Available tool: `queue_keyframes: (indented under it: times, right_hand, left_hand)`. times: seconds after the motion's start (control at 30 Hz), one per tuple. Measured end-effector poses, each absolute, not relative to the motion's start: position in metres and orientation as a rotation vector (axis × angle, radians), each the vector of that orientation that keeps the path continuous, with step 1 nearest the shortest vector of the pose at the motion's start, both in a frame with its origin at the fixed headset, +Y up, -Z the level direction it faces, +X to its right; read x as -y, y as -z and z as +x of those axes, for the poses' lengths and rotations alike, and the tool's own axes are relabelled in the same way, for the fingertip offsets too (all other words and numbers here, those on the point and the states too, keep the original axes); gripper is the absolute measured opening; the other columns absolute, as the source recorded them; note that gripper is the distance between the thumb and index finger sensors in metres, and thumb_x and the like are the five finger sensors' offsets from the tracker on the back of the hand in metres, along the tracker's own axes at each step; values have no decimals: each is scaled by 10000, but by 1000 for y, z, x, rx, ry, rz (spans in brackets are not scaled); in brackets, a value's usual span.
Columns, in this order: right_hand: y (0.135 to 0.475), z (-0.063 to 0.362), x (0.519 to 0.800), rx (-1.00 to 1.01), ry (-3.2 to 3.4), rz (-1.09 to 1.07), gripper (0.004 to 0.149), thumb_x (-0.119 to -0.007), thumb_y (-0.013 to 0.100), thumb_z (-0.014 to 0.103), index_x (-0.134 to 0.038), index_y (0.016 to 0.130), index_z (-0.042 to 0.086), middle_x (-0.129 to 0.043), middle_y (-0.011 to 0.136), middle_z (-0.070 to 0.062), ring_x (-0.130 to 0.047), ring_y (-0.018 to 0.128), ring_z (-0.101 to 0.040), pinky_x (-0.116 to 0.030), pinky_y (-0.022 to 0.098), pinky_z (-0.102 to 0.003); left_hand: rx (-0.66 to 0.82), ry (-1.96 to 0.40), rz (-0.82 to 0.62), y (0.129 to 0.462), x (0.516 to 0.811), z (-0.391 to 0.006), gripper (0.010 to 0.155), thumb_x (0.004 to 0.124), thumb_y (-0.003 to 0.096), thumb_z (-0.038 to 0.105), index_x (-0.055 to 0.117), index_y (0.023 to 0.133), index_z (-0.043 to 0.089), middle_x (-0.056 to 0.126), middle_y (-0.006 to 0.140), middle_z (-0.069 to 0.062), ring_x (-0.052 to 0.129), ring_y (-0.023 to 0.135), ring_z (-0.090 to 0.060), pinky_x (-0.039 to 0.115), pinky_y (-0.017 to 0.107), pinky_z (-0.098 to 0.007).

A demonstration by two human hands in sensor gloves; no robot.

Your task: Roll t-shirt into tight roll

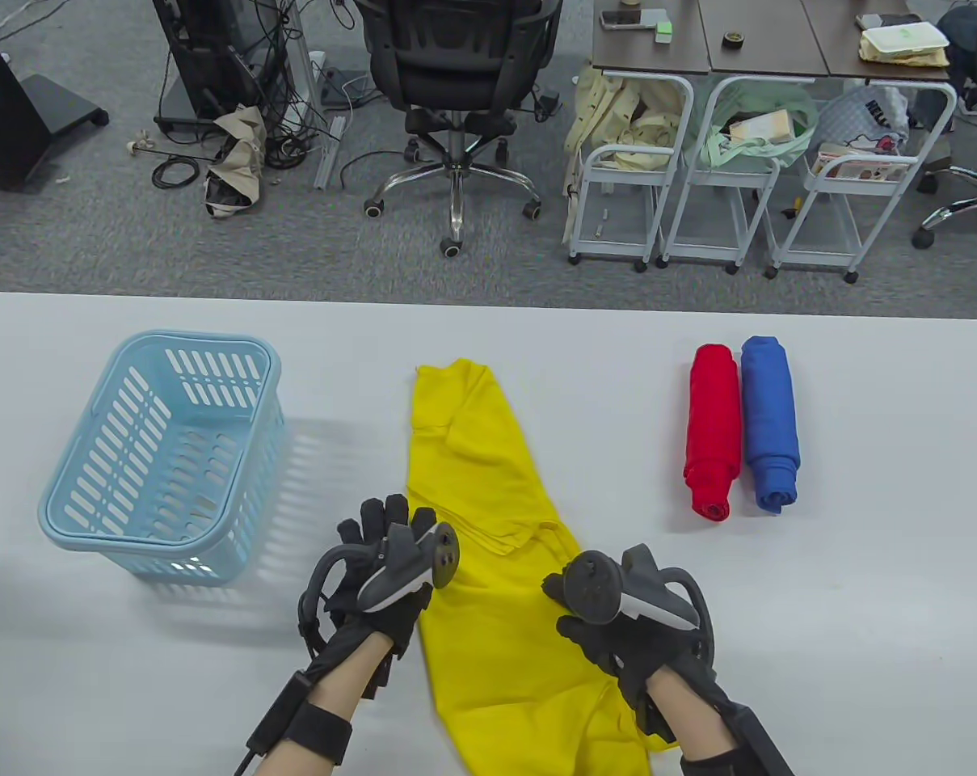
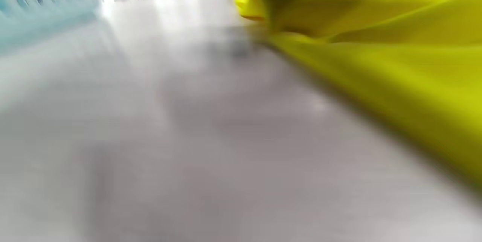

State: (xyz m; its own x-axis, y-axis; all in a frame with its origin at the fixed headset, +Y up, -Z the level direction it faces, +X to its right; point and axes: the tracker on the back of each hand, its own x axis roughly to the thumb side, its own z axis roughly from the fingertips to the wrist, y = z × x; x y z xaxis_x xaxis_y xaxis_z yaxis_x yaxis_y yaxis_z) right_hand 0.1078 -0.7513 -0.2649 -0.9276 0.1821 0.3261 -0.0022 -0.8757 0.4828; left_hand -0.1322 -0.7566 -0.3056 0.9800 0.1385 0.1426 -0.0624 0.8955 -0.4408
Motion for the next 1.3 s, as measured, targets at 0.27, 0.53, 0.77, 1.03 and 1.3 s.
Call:
queue_keyframes:
  times: [0.27, 0.53, 0.77, 1.03, 1.3]
  right_hand:
    - [256, 100, 744, -754, -2901, 613, 587, -714, 547, 393, -544, 1090, 250, -602, 1118, -82, -635, 1002, -366, -594, 682, -518]
    - [294, 108, 725, -599, -2948, 415, 579, -713, 571, 358, -496, 1103, 290, -469, 1137, -119, -597, 988, -361, -539, 696, -522]
    - [337, 81, 755, -689, -2930, 387, 514, -819, 532, 308, -621, 1005, 347, -483, 1101, -56, -630, 908, -305, -525, 697, -528]
    - [338, 97, 756, -617, -2857, 349, 372, -735, 564, 340, -698, 930, 283, -628, 1021, -19, -746, 812, -243, -595, 662, -510]
    - [337, 161, 737, -305, -2804, -368, 380, -681, 592, 407, -702, 921, 218, -731, 961, -59, -856, 743, -233, -694, 600, -475]
  left_hand:
    - [340, 167, -595, 304, 778, -116, 829, 427, 507, 691, 61, 1144, 308, -23, 1213, -123, 86, 1120, -445, 289, 794, -651]
    - [393, 153, -587, 302, 779, -112, 819, 471, 509, 666, 91, 1144, 316, -7, 1210, -84, 156, 1141, -423, 343, 799, -647]
    - [479, 53, -615, 297, 777, -109, 632, 519, 602, 528, 201, 1139, 431, 90, 1240, -19, 151, 1130, -431, 330, 789, -655]
    - [478, 68, -653, 295, 782, -104, 704, 424, 567, 649, 107, 1143, 399, -1, 1225, -44, 80, 1115, -443, 258, 777, -669]
    - [473, 101, -651, 293, 783, -101, 749, 455, 558, 659, 58, 1132, 386, -30, 1214, -59, 74, 1108, -454, 261, 778, -667]
